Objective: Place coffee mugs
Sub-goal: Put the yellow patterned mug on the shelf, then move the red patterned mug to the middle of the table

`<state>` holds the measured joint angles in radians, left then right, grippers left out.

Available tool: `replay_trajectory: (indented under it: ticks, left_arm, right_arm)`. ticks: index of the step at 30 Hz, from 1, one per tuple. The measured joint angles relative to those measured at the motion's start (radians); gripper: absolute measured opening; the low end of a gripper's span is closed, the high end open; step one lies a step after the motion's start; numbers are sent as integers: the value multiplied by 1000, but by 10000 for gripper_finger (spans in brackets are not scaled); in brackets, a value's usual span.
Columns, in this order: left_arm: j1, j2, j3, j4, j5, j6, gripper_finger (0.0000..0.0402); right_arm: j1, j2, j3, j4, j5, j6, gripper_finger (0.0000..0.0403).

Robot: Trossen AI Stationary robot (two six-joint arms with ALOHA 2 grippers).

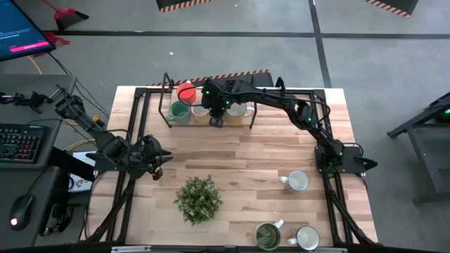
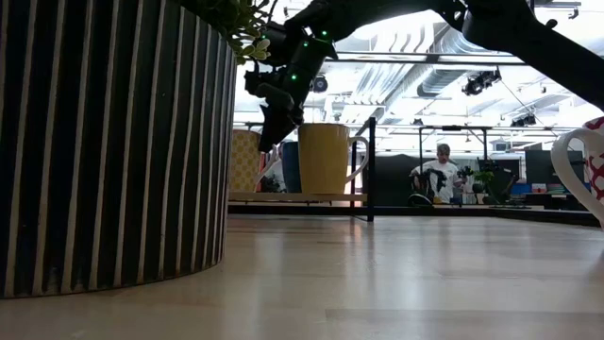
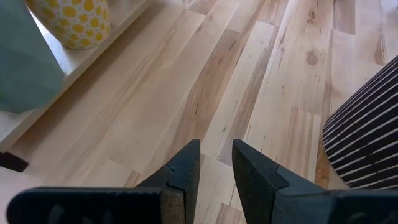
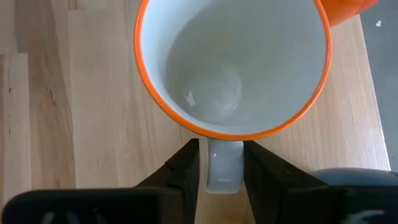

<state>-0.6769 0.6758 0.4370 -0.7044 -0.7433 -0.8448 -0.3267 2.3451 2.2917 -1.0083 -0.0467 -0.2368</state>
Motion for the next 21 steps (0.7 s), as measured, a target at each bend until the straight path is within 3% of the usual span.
replay_trajectory:
  ticks: [7,13,21]
  left_arm:
    - [0,0,0,0,0,0,81]
    - [0,0,0,-3,0,1,81]
    - [0,0,0,-5,0,2,81]
  right_arm:
    - [1,-1,65,-65,-1,0,108]
    - [20,-28,60,-93,-78,19,108]
    - [80,-98,64,-217,-79,24,108]
